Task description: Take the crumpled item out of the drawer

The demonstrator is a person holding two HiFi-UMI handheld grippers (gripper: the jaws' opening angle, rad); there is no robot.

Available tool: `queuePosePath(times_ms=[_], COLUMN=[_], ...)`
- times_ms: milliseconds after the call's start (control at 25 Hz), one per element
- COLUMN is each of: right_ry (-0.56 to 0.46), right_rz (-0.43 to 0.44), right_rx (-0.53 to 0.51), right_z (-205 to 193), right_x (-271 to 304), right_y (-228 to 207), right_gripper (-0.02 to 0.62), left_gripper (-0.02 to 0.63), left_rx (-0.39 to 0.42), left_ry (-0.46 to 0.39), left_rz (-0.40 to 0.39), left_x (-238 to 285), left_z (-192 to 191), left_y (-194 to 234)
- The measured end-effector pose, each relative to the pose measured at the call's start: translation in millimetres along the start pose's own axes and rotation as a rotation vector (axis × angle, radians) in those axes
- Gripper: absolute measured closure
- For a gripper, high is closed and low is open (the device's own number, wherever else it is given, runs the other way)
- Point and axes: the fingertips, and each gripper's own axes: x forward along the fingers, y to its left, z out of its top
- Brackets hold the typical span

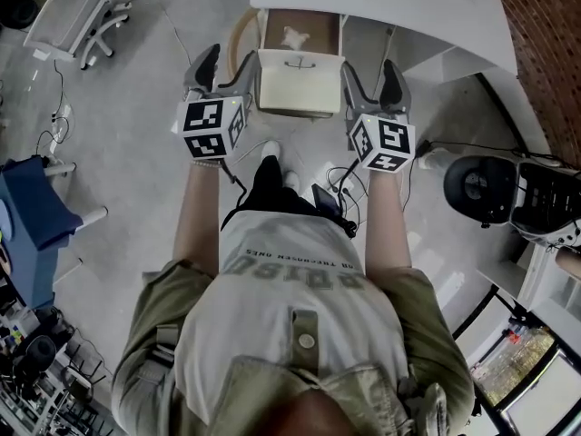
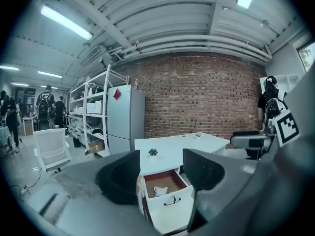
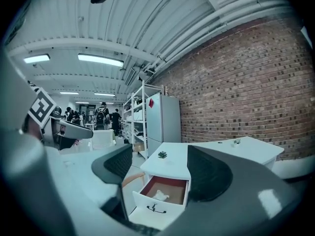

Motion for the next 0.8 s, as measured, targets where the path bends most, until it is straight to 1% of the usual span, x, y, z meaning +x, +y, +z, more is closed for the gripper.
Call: queuePosePath(times_ms=[480, 640, 800], right_ry=[-0.001, 0.026, 0.037], right_rz=[-0.068, -0.083, -0.092], right_rx=[-0.005, -0.020, 0.000], right_z=[13, 24, 26], right_x=[88, 107, 124], right_y=[-10, -2, -2], right_gripper=[0.256, 0.256, 0.256], left_gripper=[0.322, 0.322, 0.322], left_rx=[0.021, 0.017, 0.015], left_ry=[-0.011, -0.019, -0.026], left_rz=[-0.068, -0.089, -0.101], left_x=[83, 94, 108], left_z=[28, 41, 49], left_y=[49, 67, 78])
